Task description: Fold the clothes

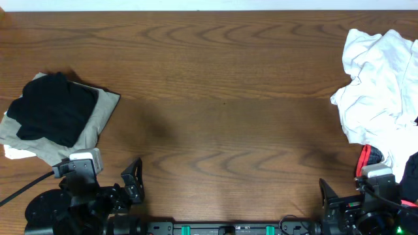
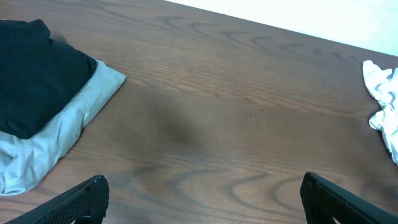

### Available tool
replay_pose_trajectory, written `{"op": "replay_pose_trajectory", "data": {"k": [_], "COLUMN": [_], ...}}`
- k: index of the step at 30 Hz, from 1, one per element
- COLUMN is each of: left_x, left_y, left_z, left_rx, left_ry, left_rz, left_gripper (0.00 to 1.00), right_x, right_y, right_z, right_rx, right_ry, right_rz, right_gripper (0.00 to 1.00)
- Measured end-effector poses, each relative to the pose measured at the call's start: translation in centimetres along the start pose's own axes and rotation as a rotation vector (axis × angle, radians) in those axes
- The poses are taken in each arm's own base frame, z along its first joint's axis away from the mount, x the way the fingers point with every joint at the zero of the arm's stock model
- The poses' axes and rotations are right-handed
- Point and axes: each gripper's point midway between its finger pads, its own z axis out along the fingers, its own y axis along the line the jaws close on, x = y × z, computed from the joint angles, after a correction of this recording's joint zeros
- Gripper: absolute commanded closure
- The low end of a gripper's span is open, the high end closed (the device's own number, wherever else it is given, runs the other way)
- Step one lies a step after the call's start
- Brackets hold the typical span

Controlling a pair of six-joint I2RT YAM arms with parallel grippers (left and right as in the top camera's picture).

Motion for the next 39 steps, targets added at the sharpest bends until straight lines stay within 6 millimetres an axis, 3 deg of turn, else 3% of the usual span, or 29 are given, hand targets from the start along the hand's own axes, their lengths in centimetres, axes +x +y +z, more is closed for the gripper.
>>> {"op": "replay_pose_trajectory", "data": {"k": [4,9,15,27,33,36,39], "left_x": [0.0,0.0,0.0,0.1,0.1,0.1,0.1], "left_y": [0.0,0.0,0.0,0.0,0.0,0.0,0.0], "left_z": [0.0,0.0,0.0,0.1,0.1,0.1,0.1], "left_rx": [0.000,0.000,-0.001,-0.001,-0.001,-0.001,-0.001], "left_ry": [0.000,0.000,0.001,0.003,0.003,0.003,0.003], "left_rz": [0.000,0.000,0.000,-0.001,-0.001,-0.001,-0.001], "left_gripper": [0.02,0.02,0.02,0.02,0.02,0.02,0.02], "right_x": [-1.0,-4.0,-3.5,-4.2,-4.0,-3.7,-1.9], "right_y": [-0.1,-0.2,-0.3,-1.0,-1.3,-1.3,-1.4], "right_z": [0.0,-0.3,0.2,8.4,11.2,12.0,14.0], "right_rx": [0.003,0.019,0.052,0.085,0.105,0.118,0.117], "right_ry": [-0.040,-0.219,-0.431,-0.609,-0.724,-0.769,-0.725], "right_rz": [-0.005,-0.063,-0.141,-0.197,-0.216,-0.234,-0.247], "right_gripper": [0.01,0.01,0.01,0.01,0.01,0.01,0.01]}}
